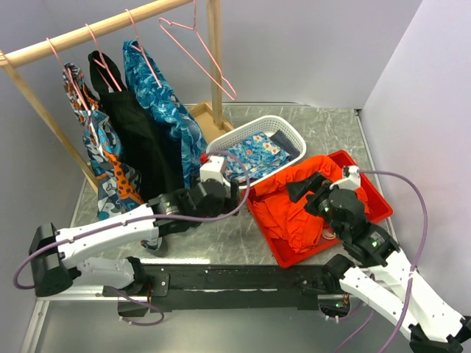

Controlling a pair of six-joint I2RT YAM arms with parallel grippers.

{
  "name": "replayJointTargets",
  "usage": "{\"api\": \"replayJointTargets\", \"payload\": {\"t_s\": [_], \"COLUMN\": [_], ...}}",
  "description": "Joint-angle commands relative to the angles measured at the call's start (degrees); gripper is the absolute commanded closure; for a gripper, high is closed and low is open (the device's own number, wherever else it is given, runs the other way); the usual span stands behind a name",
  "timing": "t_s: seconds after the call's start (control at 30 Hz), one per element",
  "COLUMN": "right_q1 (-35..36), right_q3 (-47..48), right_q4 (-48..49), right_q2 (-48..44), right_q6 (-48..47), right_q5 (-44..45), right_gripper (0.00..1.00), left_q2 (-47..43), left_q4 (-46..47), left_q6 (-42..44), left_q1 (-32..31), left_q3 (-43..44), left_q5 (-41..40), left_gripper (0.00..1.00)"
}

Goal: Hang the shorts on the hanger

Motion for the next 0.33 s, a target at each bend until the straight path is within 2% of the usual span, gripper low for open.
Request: {"api": "replayJointTargets", "payload": {"t_s": [0.0,0.3], "right_q1": [0.1,0.2], "right_q3": [-3.3,-3.2], "right_q4": [1.1,-0.6], "right_q2": [-3.1,-1.3], "right_q6": [3.0,5.4], "right_q5": [3.3,5.7], "right_gripper": [0.00,0.00], "left_q2": [-5.0,-4.4], "left_q4": [10.4,11.0], "left_q6": [-2.2,-2.4], "left_q1": [-0.8,-0.8], "left_q3": [-4.2,-5.6], "left_q5": [2.6,2.4], "left_gripper": [0.04,0.04]}}
